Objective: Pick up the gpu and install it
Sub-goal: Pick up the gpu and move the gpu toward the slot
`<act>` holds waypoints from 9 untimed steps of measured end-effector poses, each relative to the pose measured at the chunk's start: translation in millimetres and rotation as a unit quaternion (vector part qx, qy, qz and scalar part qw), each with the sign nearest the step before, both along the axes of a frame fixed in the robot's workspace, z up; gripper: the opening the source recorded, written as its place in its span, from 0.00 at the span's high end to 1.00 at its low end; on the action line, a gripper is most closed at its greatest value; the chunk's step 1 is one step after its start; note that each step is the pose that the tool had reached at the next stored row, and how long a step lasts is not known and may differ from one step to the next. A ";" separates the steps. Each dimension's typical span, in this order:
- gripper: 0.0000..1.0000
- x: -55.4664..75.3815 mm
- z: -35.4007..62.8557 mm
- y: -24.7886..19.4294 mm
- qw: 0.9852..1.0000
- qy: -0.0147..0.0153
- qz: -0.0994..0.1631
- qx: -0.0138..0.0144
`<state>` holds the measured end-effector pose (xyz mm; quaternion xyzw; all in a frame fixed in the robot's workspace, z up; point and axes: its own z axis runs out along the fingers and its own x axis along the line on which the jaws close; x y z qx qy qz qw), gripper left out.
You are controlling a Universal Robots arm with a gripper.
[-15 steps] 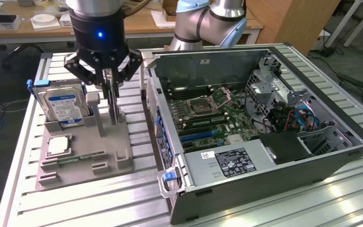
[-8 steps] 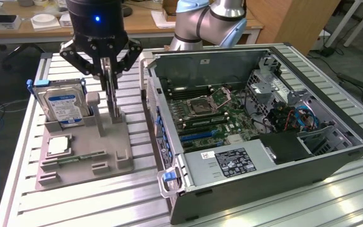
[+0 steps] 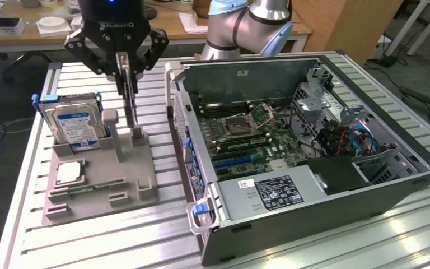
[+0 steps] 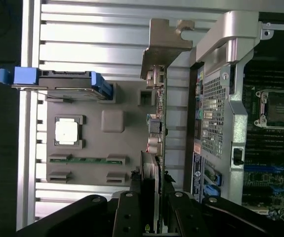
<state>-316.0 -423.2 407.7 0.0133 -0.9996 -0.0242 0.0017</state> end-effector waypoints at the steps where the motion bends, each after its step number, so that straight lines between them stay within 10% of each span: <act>1: 0.73 0.0 3.0 0.0 1.000 0.000 0.000 0.000; 9: 0.73 0.3 17.3 0.0 1.000 -0.001 0.000 0.000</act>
